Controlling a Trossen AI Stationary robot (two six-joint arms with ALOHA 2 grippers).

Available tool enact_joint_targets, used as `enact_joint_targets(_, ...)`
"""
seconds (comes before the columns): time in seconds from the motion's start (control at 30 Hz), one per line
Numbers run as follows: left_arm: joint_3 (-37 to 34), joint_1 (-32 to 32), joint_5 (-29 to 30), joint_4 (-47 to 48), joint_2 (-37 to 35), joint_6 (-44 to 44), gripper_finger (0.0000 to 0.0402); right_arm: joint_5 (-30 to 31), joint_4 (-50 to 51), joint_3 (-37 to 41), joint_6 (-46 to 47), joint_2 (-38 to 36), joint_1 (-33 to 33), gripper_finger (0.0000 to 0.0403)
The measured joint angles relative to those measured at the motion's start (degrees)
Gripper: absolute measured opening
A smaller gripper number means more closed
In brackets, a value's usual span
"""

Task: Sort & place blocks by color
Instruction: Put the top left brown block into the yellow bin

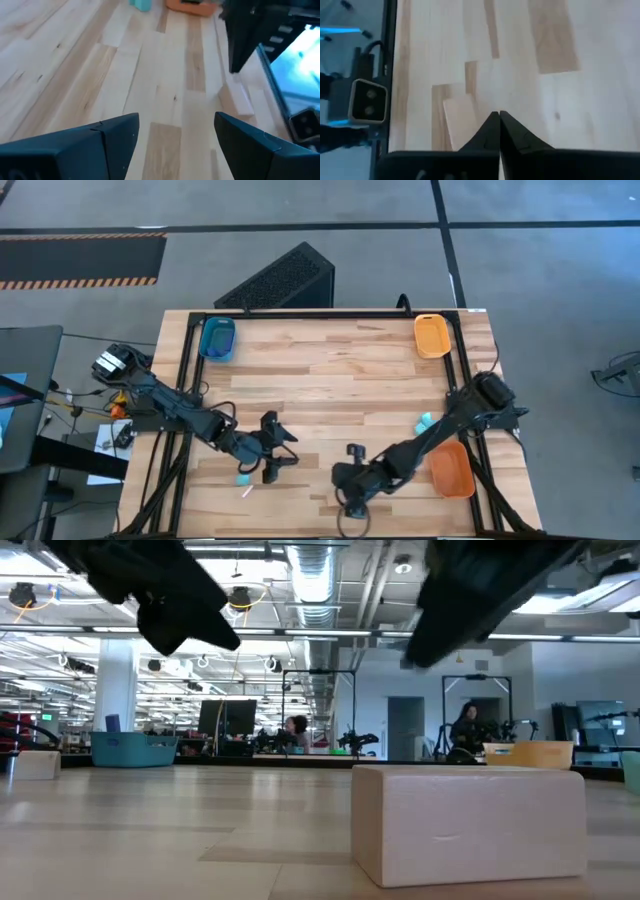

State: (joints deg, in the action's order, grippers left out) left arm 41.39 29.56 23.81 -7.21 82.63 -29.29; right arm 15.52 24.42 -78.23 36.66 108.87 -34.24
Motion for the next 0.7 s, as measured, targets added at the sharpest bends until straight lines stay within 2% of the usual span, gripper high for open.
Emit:
enact_joint_targets(0.17,2.3,-3.3,-0.9,-0.2,0.0,-2.3,0.0247,12.6,9.5,2.8,5.0,-8.5,-3.2,0.0008)
enact_joint_targets(0.27,3.8,-5.3,-1.9,-0.4,0.0,-2.7,0.0247,18.7,11.5,7.1,10.6,-13.8,-5.1,0.0004)
enact_joint_targets(0.47,7.1,-7.1,-4.0,-8.2,0.0,-0.7,0.0247,25.6,6.9,15.9,22.0,-20.0,-9.4,0.0003)
enact_joint_targets(0.6,8.8,-7.2,-3.6,-13.0,0.0,2.0,0.0247,27.8,0.4,17.7,22.4,-19.1,-10.7,0.0003)
enact_joint_targets(0.7,11.2,-7.2,-1.4,-12.3,0.0,4.0,0.0247,27.9,-5.1,17.7,18.2,-17.5,-10.7,0.0008)
